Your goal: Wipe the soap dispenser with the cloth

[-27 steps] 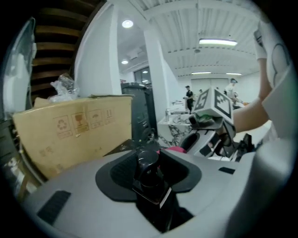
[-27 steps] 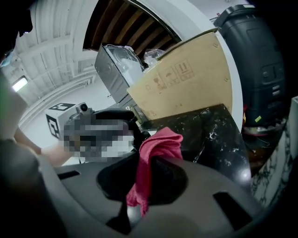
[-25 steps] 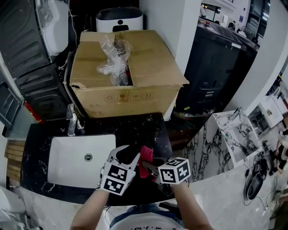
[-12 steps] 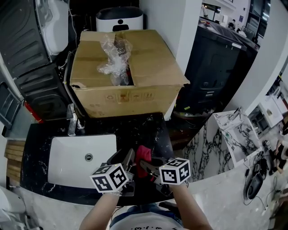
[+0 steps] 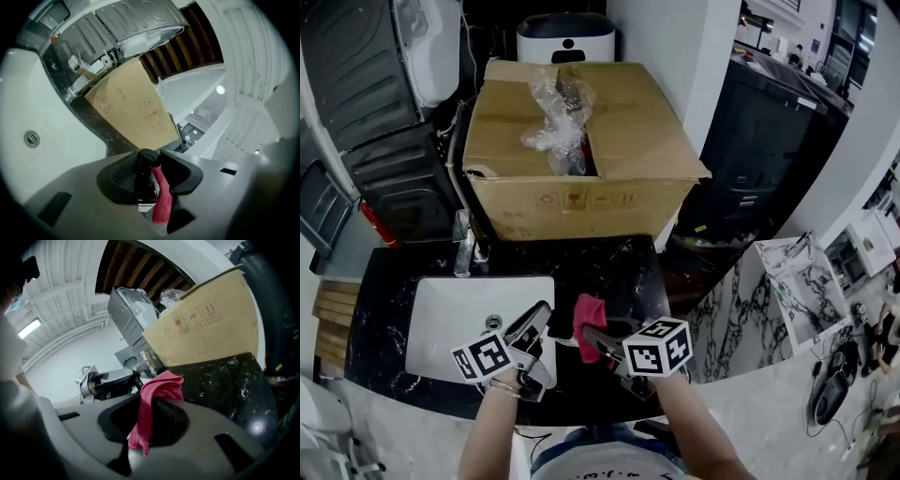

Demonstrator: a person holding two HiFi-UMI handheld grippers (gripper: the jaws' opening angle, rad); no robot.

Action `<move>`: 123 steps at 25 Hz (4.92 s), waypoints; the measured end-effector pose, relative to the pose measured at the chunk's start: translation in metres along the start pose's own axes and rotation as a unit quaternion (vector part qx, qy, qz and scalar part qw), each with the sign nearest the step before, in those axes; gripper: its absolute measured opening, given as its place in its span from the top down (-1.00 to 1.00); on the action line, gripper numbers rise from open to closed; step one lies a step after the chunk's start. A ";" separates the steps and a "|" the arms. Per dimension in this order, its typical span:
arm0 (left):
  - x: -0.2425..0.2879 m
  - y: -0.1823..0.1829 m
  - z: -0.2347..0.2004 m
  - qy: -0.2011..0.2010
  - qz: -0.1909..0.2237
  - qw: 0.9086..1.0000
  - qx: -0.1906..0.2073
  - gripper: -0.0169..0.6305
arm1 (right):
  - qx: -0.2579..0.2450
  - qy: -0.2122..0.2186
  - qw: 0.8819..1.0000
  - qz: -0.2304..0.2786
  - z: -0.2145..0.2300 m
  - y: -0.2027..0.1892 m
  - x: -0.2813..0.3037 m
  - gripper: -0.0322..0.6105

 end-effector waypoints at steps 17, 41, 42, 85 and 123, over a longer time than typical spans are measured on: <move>-0.010 0.009 -0.019 0.055 0.035 0.998 -0.004 0.44 | -0.004 -0.077 0.997 -0.016 -0.014 -0.010 -0.002 0.74; -0.010 0.012 -0.021 0.064 0.020 0.996 0.052 0.44 | 0.035 -0.161 0.986 -0.020 0.014 -0.029 -0.004 0.74; -0.009 0.011 -0.021 0.063 0.018 0.995 0.071 0.43 | 0.036 -0.155 0.987 -0.007 0.013 -0.027 -0.006 0.74; 0.038 -0.069 0.046 -0.027 -0.033 0.882 0.470 0.60 | -0.246 -0.002 0.958 -0.149 -0.055 0.062 0.018 0.74; 0.036 0.089 0.102 -0.055 -0.051 0.996 0.049 0.61 | -0.035 -0.153 0.974 0.162 -0.006 0.021 -0.075 0.74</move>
Point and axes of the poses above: the fingertips, and each gripper's own axes: x forward along the fingers, z to its right, y out of its top, the point moved 10 cm from there along -x, backward along the fingers, and after that the axes turned 2 degrees about z, right-handed, at the moved point
